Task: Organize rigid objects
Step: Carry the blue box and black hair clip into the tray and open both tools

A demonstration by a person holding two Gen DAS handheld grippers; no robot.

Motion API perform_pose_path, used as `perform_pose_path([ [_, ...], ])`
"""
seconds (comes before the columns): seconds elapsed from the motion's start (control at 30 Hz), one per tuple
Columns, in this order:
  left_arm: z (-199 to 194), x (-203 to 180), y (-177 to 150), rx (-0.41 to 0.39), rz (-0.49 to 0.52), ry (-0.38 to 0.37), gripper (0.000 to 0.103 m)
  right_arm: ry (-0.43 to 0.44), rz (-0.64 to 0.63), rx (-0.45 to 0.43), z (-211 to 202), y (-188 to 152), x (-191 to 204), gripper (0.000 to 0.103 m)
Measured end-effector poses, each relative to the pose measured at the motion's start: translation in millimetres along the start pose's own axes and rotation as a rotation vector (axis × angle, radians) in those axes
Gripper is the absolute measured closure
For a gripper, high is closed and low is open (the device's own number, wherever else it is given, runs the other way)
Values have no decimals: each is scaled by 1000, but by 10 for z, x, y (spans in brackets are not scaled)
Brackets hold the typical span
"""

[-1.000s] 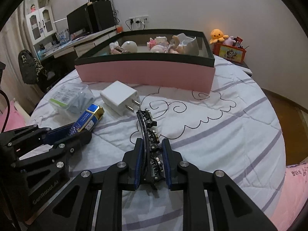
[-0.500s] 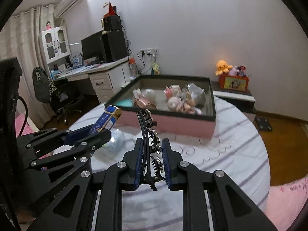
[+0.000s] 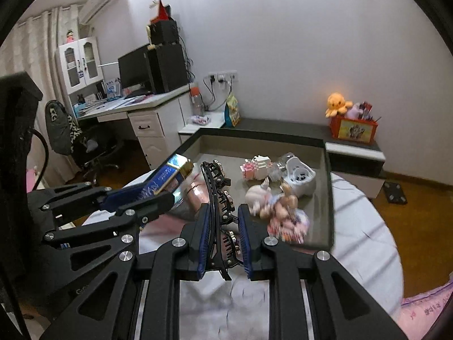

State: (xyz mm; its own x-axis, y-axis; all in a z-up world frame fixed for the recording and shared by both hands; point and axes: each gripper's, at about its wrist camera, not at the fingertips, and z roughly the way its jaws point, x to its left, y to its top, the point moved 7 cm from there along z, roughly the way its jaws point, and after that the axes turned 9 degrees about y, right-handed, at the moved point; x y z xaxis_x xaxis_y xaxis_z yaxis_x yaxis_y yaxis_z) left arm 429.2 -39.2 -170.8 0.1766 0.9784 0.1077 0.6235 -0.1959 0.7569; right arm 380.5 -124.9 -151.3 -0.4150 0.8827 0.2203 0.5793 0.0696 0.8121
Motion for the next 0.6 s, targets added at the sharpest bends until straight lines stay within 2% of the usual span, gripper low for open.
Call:
perform_pose_path([
  [0.17, 539, 178, 136, 74, -10, 13, 83, 36, 52, 69, 538, 177, -163, 83],
  [0.27, 827, 249, 90, 128, -14, 25, 83, 14, 50, 105, 788, 194, -214, 83],
  [0.43, 898, 273, 107, 109, -6, 37, 81, 20, 59, 152, 1042, 92, -273, 83],
  [0.5, 894, 268, 94, 104, 2, 49, 78, 19, 64, 144, 1054, 76, -302, 82],
  [0.6, 840, 342, 73, 105, -22, 71, 61, -29, 71, 127, 1008, 68, -362, 75],
])
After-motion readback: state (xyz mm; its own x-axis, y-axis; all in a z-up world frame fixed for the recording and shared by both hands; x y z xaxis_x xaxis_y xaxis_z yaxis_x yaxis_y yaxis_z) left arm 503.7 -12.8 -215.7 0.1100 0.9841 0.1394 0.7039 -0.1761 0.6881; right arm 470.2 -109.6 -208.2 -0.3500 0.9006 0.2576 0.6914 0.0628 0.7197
